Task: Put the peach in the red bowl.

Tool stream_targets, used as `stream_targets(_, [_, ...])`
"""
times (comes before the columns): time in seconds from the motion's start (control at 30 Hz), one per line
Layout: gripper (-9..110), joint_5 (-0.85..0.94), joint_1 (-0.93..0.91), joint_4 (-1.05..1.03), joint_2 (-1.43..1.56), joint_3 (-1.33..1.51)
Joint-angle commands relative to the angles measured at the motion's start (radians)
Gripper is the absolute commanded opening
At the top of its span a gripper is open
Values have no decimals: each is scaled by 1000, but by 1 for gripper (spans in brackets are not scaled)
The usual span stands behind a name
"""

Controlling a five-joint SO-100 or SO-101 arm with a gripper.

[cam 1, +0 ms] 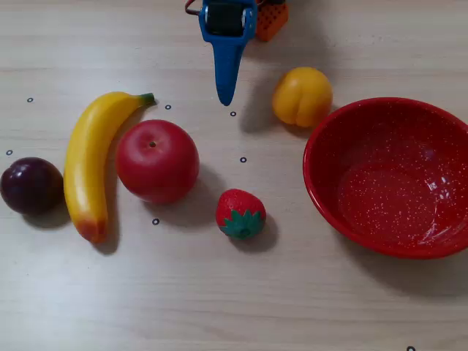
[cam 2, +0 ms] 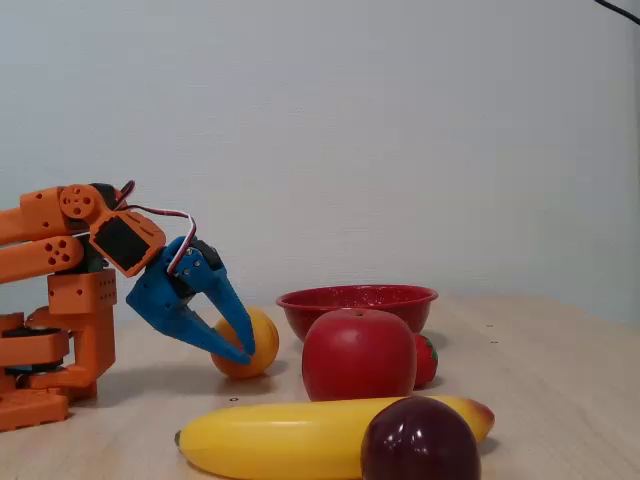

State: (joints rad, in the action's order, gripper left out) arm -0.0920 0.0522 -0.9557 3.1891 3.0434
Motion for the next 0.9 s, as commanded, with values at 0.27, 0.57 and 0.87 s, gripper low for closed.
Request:
stream_targets(0.27, [0, -61, -38, 28, 9, -5])
stream_targets(0.57, [0, -54, -84, -109, -548, -621])
stream_targets(0.87, [0, -183, -210, -314, -815, -1046])
